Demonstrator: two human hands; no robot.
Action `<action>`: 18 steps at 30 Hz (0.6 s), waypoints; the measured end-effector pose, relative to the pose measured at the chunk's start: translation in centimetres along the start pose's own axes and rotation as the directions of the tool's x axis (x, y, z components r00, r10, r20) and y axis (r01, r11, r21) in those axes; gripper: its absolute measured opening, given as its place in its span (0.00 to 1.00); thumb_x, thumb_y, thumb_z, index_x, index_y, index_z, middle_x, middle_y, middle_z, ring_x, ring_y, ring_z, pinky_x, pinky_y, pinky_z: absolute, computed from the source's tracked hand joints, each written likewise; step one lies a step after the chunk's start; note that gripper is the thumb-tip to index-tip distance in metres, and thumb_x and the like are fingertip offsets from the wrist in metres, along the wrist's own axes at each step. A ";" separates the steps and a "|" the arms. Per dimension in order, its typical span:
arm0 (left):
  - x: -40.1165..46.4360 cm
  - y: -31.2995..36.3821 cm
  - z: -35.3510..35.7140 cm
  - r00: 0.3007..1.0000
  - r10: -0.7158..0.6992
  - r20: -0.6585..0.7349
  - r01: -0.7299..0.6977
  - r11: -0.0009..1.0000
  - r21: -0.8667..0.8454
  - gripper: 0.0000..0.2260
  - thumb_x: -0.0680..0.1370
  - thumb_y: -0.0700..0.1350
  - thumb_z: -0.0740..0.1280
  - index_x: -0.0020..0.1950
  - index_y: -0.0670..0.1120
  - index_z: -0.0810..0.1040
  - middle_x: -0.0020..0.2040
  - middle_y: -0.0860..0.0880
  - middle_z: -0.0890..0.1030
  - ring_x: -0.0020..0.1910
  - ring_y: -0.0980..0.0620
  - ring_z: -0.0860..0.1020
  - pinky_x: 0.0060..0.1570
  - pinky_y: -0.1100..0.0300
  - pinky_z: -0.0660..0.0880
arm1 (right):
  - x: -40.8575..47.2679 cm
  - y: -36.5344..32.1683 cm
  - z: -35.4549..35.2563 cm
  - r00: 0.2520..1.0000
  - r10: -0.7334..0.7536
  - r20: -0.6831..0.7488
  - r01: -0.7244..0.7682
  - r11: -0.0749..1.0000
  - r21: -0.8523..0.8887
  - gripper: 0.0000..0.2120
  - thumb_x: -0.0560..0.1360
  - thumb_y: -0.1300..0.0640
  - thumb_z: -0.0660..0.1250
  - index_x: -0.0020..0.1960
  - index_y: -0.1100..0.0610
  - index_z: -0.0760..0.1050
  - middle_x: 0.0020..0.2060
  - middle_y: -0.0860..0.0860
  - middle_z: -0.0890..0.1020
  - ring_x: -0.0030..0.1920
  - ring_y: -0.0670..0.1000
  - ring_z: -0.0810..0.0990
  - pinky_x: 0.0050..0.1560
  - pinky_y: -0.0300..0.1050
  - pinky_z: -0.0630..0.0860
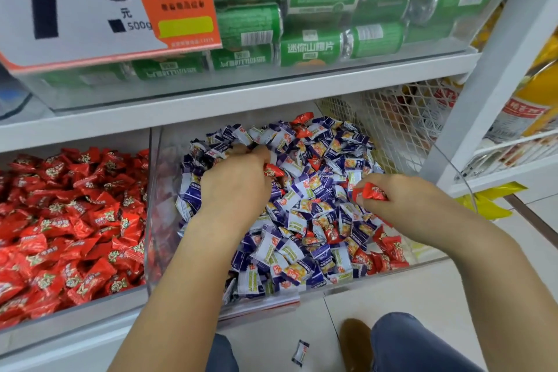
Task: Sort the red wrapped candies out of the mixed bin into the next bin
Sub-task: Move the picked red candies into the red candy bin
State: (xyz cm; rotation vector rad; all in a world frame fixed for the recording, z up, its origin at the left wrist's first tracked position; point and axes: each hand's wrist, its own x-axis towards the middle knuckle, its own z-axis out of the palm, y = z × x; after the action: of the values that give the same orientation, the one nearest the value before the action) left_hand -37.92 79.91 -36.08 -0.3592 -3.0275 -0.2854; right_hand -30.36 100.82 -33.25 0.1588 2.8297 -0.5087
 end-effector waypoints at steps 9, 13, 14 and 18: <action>-4.4 0.8 -3.4 0.993 0.028 -0.118 -0.039 0.996 -0.086 0.12 0.79 0.50 0.61 0.62 0.51 0.69 0.61 0.50 0.70 0.44 0.46 0.74 0.33 0.57 0.63 | 0.0 1.7 1.7 0.922 0.204 0.329 -0.136 0.966 -0.220 0.11 0.80 0.53 0.59 0.45 0.61 0.72 0.41 0.54 0.74 0.41 0.52 0.71 0.33 0.41 0.65; -5.3 0.3 -2.5 0.997 0.046 -0.067 -0.053 0.993 -0.109 0.12 0.79 0.50 0.61 0.62 0.51 0.68 0.61 0.51 0.69 0.46 0.46 0.75 0.30 0.58 0.63 | 0.4 1.9 2.4 0.899 0.207 0.385 -0.123 0.965 -0.232 0.15 0.79 0.53 0.60 0.60 0.61 0.75 0.56 0.57 0.79 0.46 0.53 0.75 0.35 0.40 0.66; -5.2 0.3 -2.3 0.997 0.052 -0.062 -0.058 0.993 -0.100 0.13 0.80 0.50 0.60 0.63 0.51 0.67 0.61 0.51 0.69 0.48 0.46 0.76 0.31 0.58 0.64 | 0.6 1.9 2.8 0.897 0.215 0.386 -0.120 0.959 -0.255 0.15 0.79 0.54 0.60 0.61 0.61 0.75 0.56 0.57 0.79 0.46 0.53 0.75 0.35 0.41 0.66; -5.1 0.2 -2.2 0.994 0.088 -0.066 -0.093 0.993 -0.074 0.13 0.80 0.51 0.59 0.64 0.51 0.66 0.61 0.52 0.69 0.48 0.47 0.76 0.31 0.58 0.66 | 1.0 2.2 3.5 0.888 0.213 0.407 -0.137 0.968 -0.209 0.16 0.79 0.56 0.60 0.61 0.66 0.74 0.52 0.65 0.77 0.40 0.51 0.68 0.30 0.42 0.61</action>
State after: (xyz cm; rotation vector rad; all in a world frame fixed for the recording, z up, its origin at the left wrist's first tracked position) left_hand -32.83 78.57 -34.43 -0.4822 -2.9344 -0.3993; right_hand -30.11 101.65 -37.42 0.2355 2.3839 -0.2174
